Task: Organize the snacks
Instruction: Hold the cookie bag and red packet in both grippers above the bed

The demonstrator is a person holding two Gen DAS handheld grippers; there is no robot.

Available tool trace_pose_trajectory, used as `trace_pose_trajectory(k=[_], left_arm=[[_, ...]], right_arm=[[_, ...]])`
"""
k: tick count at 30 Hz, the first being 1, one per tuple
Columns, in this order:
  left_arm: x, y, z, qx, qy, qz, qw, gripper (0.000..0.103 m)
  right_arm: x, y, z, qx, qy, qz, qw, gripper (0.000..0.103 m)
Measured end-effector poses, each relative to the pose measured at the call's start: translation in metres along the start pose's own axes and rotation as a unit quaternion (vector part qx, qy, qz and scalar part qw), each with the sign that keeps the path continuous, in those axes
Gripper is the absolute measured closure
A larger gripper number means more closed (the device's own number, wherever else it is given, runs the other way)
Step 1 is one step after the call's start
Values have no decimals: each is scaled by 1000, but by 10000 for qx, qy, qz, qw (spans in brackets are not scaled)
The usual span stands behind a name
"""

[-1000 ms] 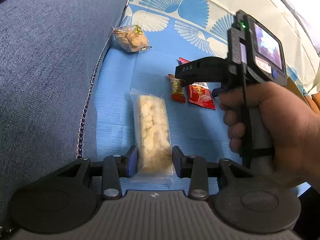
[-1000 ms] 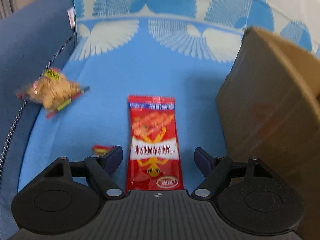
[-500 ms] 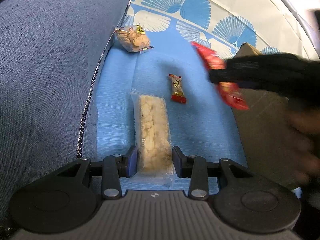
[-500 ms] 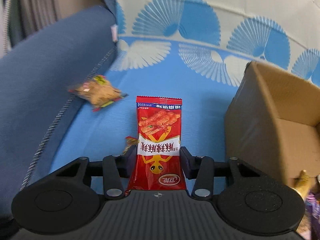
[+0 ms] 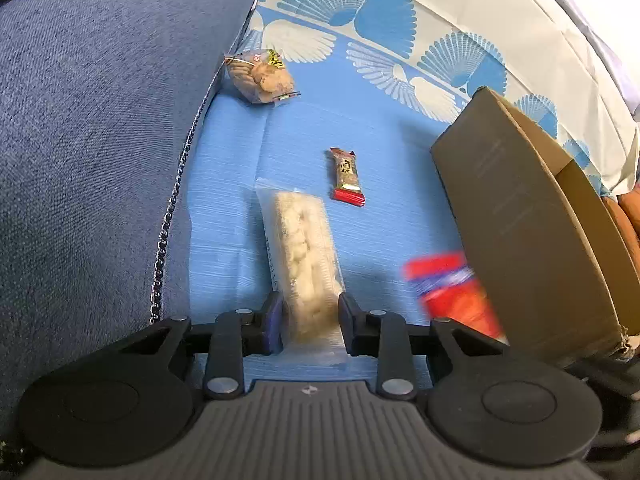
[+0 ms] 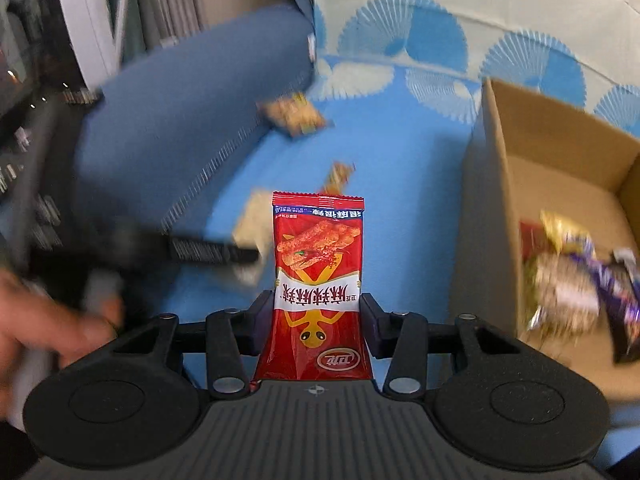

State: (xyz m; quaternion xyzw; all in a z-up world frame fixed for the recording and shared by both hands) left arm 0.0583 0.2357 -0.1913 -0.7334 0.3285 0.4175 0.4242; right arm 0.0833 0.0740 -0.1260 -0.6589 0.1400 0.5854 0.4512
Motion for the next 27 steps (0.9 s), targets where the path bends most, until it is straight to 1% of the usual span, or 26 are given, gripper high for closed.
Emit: trace_pose_trajectory(k=[4,7,10,12,16,18,27], left_arm=[[-1,1,-2,9,-40,3,10000,70],[0,1,-3,11,-52,2,10000,70],[0,1,-3,7,-55,3,10000,70],[1,0,-3,1,-51,11,10000,69],[4,-1,-3,2,-56,65,10000,62],[5,-1,-4,1,-73,81,9999,60],[8,-2,-7,45,-125,92,9999,59]], right_arm=[[31,9,6,222,-93,309,9992,56],[43,14,9,168,15,413,9990,55],[55,17,2,316,8,590,9978,53],[58,17,1,291,35,580,9979,51],[56,16,3,256,-49,568,9980,45],[57,15,2,265,-67,567,9980,44],[59,14,2,153,-8,558,9983,42]])
Point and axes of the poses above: each gripper's, at about its wrist camera, not at the fingertips, and x roughly the way its jaws point, z to its left, y to its underside, the point moved 4 cm from there along x, roughly the way its jaws point, and after that the axes turned 15 degrees about z, right-handed, at the moved point
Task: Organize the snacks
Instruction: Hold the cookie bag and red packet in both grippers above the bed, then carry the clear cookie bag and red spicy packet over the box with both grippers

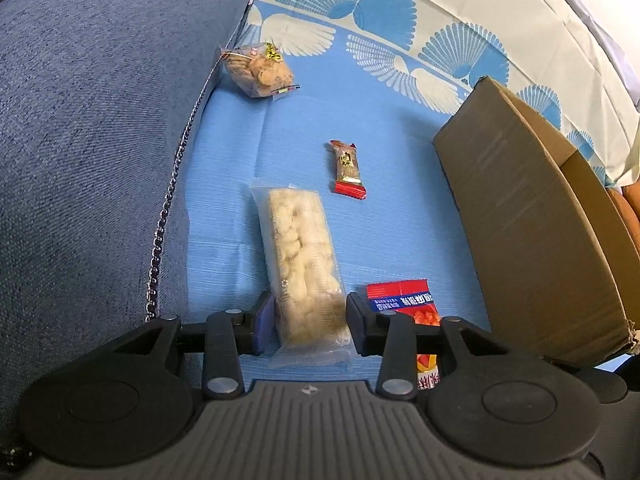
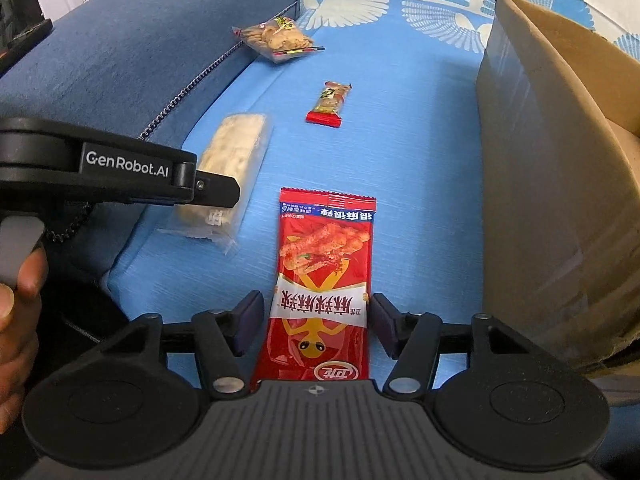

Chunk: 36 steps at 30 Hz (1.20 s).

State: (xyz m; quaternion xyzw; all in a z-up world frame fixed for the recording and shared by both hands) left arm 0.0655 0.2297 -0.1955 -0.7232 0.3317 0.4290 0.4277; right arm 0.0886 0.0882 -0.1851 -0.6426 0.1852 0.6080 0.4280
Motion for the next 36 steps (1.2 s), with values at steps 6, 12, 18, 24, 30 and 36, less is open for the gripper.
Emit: trace_pose_trajectory(k=[6,12,18,24,30,36], left_arm=[[-1,1,-2,43,-31,-30,10000,61],[-3,2,-3,52,-26,-63,10000,63],[-3,3,-2,47,-19,-58,10000,64],[-3,2,-2,37,-14,-52,10000,63],[-2,2,-2,35,-43,-29,10000,60],[0,1,-4,61,-113,-7,9999,56]], right_arm=[[0,0,2,-90,94,-45,9999,50],[-4,0,0,-44,63,-161,9998,54],[-2,1,0,-7,41,-144,9999,54],[-1,0,-1,51,6,-109,9999,53],[0,-1,0,48,29,-87,9999,51],[0,-1,-2,124,44,-86,9999,50]])
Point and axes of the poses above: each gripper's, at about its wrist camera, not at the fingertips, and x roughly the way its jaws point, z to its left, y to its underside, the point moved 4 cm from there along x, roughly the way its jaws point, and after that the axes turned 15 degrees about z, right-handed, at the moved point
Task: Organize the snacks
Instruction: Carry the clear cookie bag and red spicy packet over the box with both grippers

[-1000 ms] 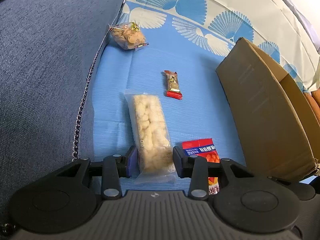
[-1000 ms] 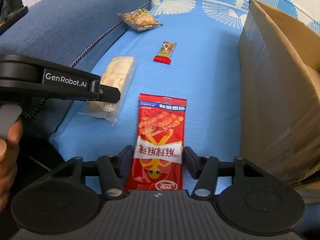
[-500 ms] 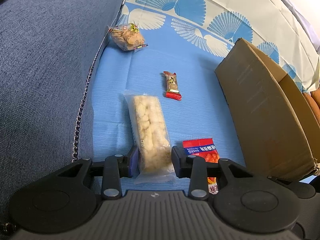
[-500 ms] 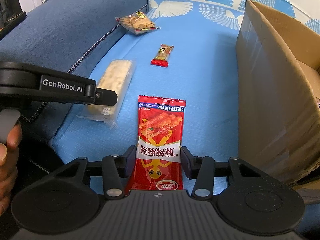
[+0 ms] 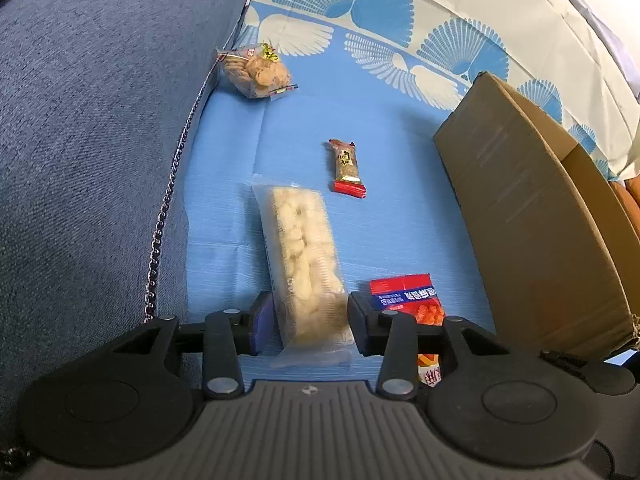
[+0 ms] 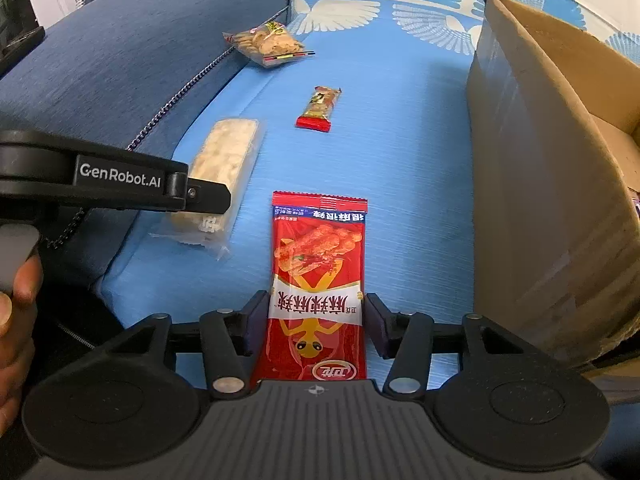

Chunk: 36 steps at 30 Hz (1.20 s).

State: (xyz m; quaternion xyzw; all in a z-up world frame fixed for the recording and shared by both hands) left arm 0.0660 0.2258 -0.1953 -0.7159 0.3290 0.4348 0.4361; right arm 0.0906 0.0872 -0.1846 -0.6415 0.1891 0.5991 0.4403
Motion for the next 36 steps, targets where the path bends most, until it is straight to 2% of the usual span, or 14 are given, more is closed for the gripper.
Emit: trace_pose_trajectory(k=[7,14,15,16,17,19,22,36], left_arm=[[4,-2,-3,58,-79,40,9999,48],[9,-3,-8,120,-167,78,9998,48],[9,-3,-9,132,-186,70,9997,50],[8,-3,-9,147,-185,59,9997,59],[8,-3,-10,160,-190,45,9997,59],[7,-3,-10,164,-181,11,9997,67],[4,-3,-10,188,-124,-59,9997,71],[-27,7,-7,147,335,-673,9971,74]], right_arm=[[0,0,2,32,4,-7,10000,49],[-1,2,3,-45,50,-57,10000,53],[-1,2,4,-60,66,-87,9999,53],[-2,3,3,-74,82,-104,9999,54],[-3,3,3,-81,96,-121,9998,54],[-4,4,2,-76,103,-160,9998,55],[-10,4,0,-39,74,-263,9996,56],[-53,3,-4,-112,-146,-1097,9938,57]])
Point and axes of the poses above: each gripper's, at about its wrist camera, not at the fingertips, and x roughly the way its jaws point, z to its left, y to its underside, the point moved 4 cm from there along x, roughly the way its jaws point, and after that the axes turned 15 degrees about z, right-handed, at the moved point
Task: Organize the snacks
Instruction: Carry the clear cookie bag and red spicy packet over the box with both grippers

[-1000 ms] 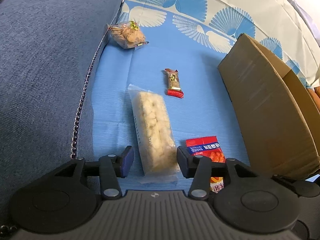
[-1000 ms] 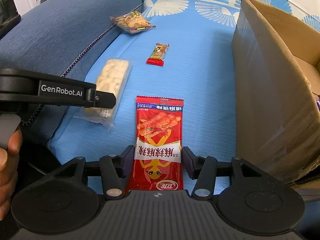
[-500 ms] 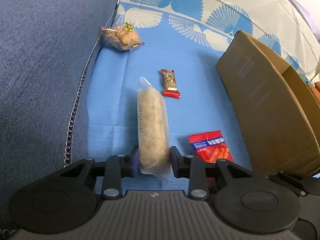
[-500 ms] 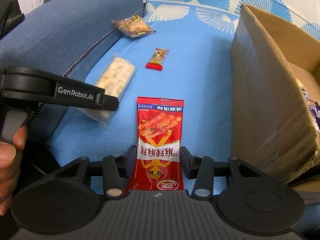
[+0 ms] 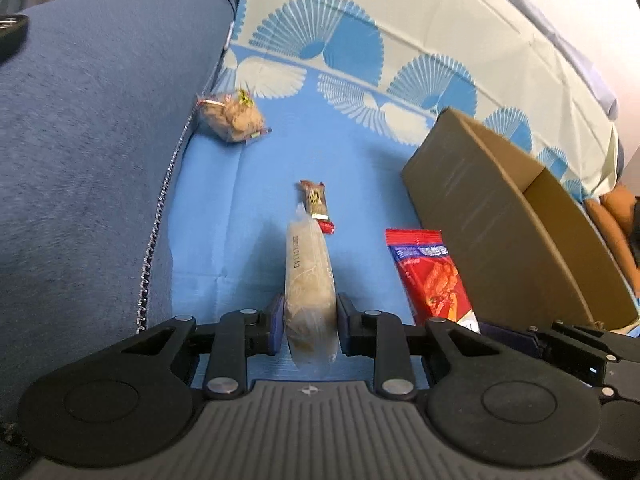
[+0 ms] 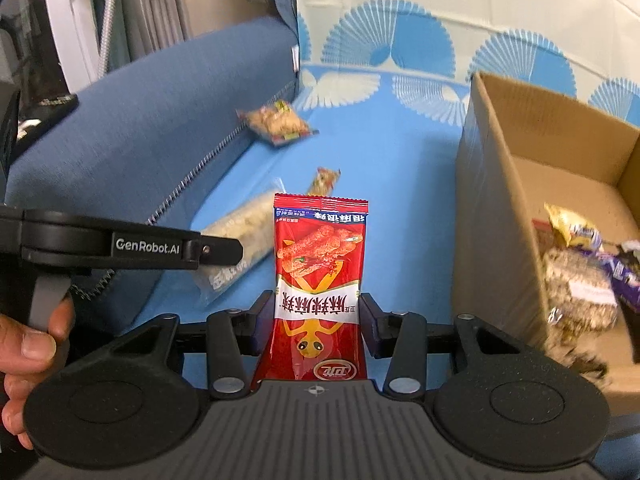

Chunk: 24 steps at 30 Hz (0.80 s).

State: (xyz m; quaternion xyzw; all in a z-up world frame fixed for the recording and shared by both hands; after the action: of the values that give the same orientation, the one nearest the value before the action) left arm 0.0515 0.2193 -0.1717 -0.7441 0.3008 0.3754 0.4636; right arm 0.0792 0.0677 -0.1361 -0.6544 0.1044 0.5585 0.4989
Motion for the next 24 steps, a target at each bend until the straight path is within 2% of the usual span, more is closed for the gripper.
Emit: trace_pose_trajectory(k=[11,17,24], left_arm=[[-30,11,1,-448,49,-303,9985,74],[-38,12,4,-1066,202,-265,9937,74],[-53,-7,-23,-1171,408,-416,9914,74]], right_arm=[[-37,-4,-4,-195,-174,-714,9971,57],[-56,-12,-9,-149,-336,-1051,9938,57],[-79,-21,-25,141,-426,-1404,9891,57]])
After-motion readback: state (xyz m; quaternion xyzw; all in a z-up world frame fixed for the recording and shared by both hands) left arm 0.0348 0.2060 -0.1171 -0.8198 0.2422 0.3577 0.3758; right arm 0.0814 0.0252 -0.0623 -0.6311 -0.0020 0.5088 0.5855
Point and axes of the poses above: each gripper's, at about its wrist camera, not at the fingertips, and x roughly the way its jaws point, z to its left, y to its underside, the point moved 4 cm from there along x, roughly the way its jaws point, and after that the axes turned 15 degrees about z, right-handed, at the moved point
